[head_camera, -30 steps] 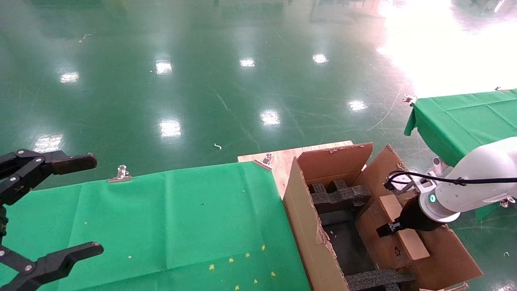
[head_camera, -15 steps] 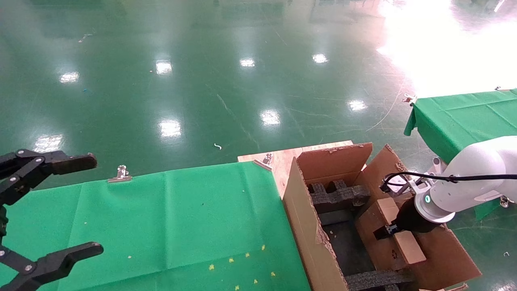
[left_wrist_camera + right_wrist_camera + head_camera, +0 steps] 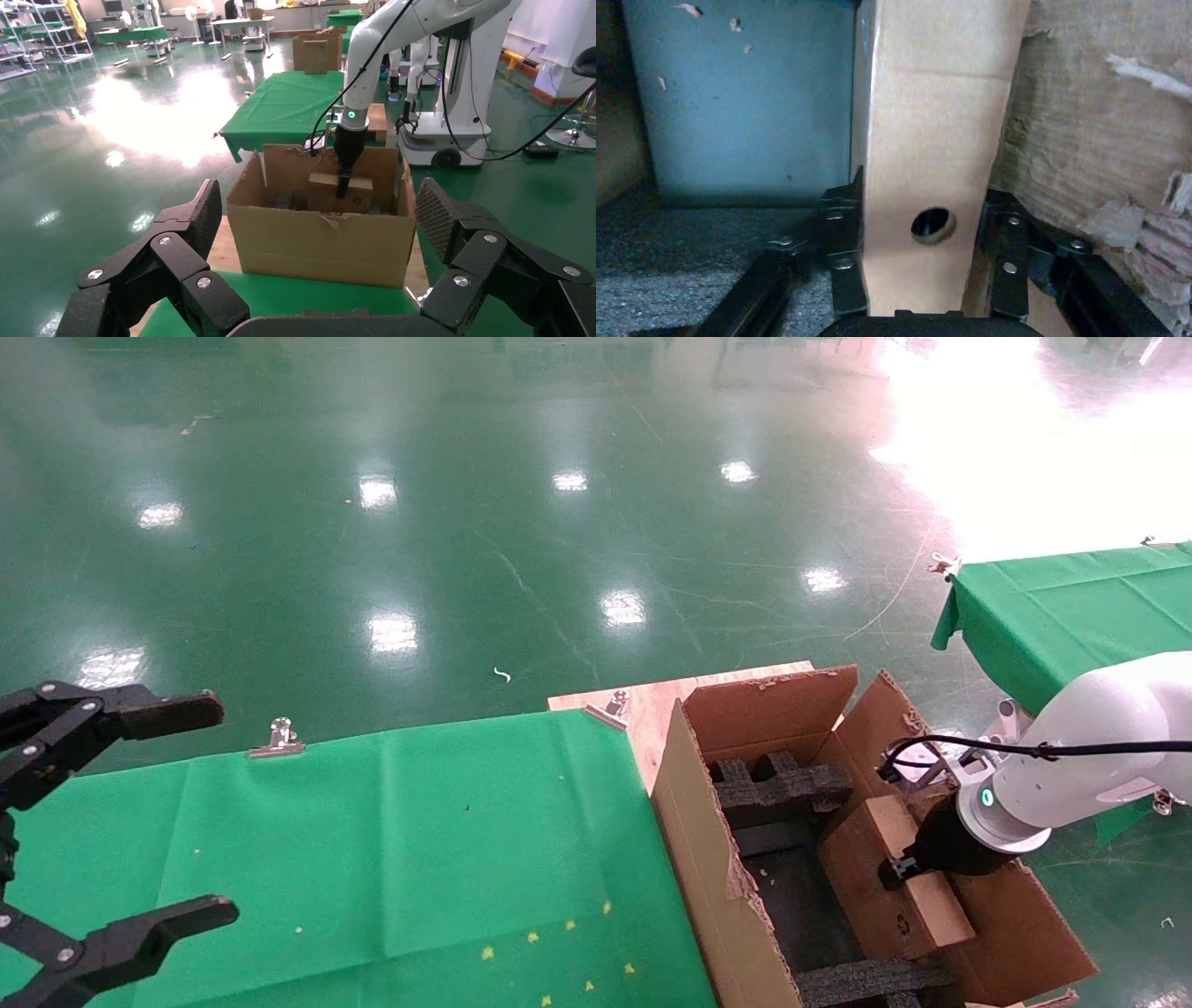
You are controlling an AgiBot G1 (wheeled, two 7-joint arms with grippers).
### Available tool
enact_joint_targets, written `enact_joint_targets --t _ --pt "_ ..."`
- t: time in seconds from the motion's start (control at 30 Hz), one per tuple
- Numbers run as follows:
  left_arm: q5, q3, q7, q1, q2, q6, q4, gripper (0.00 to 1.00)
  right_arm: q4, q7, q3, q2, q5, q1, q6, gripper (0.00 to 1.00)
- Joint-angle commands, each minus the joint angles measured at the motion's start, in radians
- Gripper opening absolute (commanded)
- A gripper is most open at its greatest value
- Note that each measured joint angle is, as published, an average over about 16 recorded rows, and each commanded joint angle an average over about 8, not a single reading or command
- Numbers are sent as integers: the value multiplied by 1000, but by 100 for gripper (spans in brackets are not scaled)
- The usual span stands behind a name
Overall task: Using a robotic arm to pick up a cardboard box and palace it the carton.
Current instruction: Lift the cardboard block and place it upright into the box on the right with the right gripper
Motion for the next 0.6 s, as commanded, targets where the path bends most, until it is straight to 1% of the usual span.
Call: enact_joint_targets --t 0.03,0.37,0.6 --pt "0 0 0 0 0 0 0 100 1 1 0 1 -1 0 0 100" --pt "0 0 0 0 0 0 0 100 2 1 3 4 2 10 -2 100" --pt "0 0 0 0 0 0 0 100 1 1 24 4 11 55 8 100"
